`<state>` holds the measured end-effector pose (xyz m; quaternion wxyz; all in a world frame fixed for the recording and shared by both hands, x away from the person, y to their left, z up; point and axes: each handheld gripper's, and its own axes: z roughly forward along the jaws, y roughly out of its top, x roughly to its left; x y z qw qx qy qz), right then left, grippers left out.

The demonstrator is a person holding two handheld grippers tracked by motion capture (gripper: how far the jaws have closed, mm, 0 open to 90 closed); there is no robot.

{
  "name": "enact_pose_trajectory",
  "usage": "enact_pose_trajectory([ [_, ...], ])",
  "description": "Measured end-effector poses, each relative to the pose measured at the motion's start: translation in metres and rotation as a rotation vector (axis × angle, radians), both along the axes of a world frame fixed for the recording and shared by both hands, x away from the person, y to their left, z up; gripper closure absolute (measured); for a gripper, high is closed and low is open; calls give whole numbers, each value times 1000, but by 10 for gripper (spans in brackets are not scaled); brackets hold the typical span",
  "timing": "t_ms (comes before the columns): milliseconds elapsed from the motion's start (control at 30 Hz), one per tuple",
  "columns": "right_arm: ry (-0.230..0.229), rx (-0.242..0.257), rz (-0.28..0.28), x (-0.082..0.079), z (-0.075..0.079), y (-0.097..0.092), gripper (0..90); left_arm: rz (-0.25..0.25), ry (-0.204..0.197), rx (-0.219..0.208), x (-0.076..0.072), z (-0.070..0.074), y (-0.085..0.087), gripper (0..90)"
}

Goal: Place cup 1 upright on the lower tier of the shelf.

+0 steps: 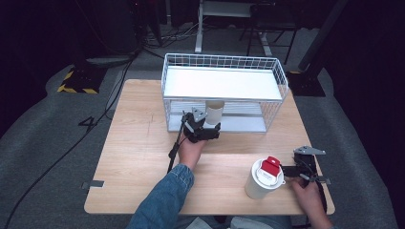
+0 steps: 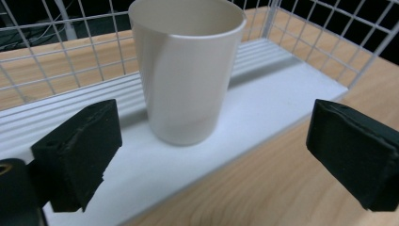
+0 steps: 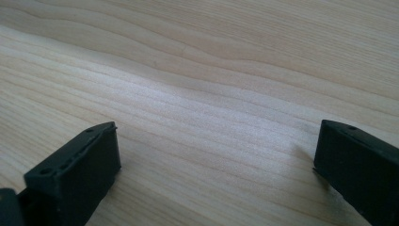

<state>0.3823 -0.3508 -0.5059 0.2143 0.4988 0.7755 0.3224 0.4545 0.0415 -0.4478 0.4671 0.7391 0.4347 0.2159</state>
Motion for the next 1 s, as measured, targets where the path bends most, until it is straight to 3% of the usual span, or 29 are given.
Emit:
enact_pose_trajectory([
  [167,0,0,0,0,0,0,9,-27,-10,-6,-16,9,9,18],
  [367,0,0,0,0,0,0,9,-53,16,-20,-33,22,24,9],
  [567,0,0,-1,0,0,0,9,-60,6,2,-49,31,42,6],
  [800,0,0,0,0,0,0,9,-72,1,-35,-70,40,64,0],
  [1000,0,2,8,0,0,1,9,-77,18,17,-88,39,78,0],
])
